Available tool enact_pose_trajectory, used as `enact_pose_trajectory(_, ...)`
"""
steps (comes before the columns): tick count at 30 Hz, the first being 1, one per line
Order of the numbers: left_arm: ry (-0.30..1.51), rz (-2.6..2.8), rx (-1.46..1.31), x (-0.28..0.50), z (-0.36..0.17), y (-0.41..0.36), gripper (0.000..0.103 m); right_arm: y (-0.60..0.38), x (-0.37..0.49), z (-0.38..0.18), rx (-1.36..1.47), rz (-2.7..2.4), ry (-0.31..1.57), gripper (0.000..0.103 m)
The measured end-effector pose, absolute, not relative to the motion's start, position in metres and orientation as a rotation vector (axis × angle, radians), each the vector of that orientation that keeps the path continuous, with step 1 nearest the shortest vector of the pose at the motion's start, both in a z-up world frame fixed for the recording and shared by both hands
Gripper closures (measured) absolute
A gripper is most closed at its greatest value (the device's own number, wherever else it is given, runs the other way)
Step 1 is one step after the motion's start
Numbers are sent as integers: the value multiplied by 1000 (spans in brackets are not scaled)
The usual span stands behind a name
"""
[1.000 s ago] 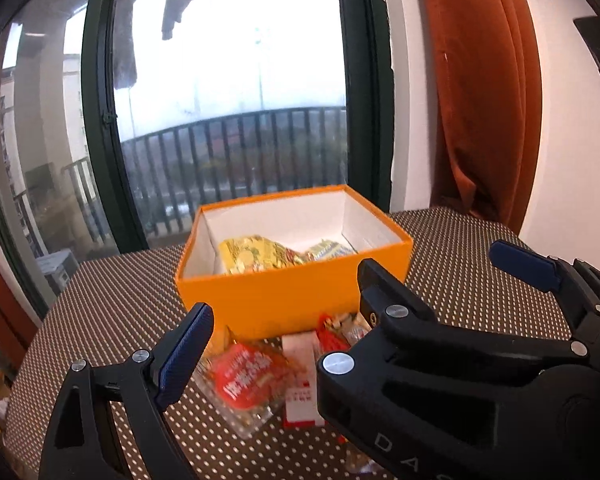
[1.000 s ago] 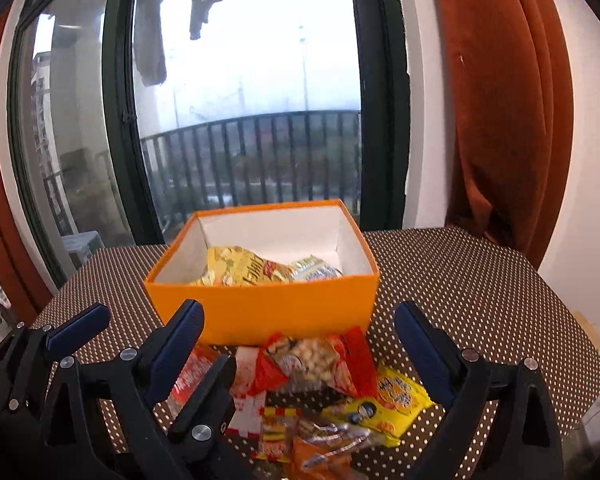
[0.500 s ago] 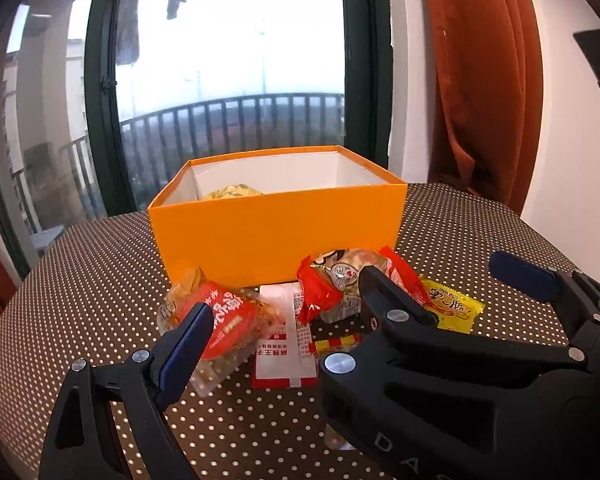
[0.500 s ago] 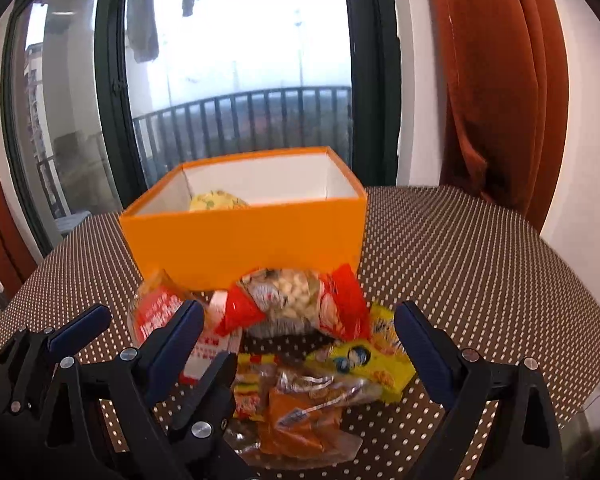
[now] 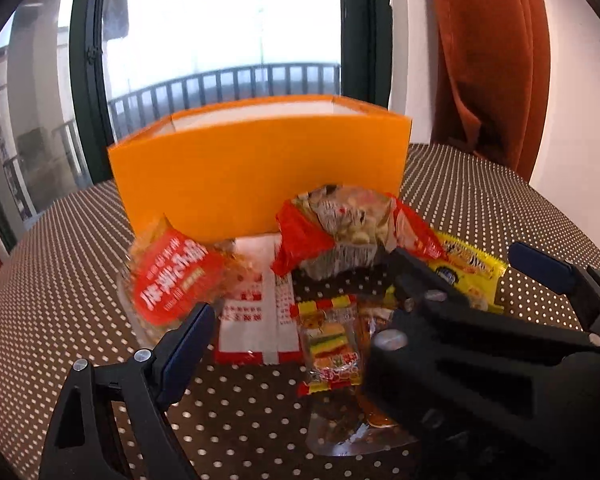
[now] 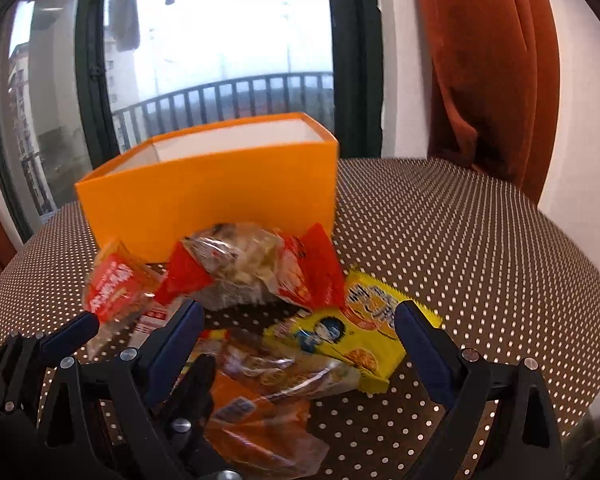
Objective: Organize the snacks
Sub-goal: 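Withdraw both tools from the box back toward the snack pile, then grasp the clear orange pastry packet with the right tool while the left tool grasps a striped candy packet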
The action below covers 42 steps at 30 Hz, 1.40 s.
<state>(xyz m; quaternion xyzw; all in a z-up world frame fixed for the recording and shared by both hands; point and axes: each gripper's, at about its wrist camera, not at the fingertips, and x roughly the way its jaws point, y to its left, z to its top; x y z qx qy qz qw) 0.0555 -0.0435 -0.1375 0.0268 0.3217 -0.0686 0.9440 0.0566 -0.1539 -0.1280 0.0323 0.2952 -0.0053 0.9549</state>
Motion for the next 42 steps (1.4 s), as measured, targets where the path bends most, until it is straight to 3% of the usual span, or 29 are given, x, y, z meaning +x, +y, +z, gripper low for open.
enact_pose_trajectory(3,693,-151,38,60,-148,-45,22,-161,61,-137,78,-14,637,9)
enact_pose_trajectory(9,684,-154,42,61,-150,-47,26,-170,62,-146,149,14,680,12)
enact_pose_trajectory(17,726,-304,-45,62,-153,-37,51,-164,54,-144,182,44,684,12)
enact_pose_trajectory(21,760,-340,-129,62,-157,-25,51,-161,50,-141,181,49,675,12)
enact_pose_trajectory(42,744,-235,45,21,-165,-23,48,-139,34,-161,192,62,772,13)
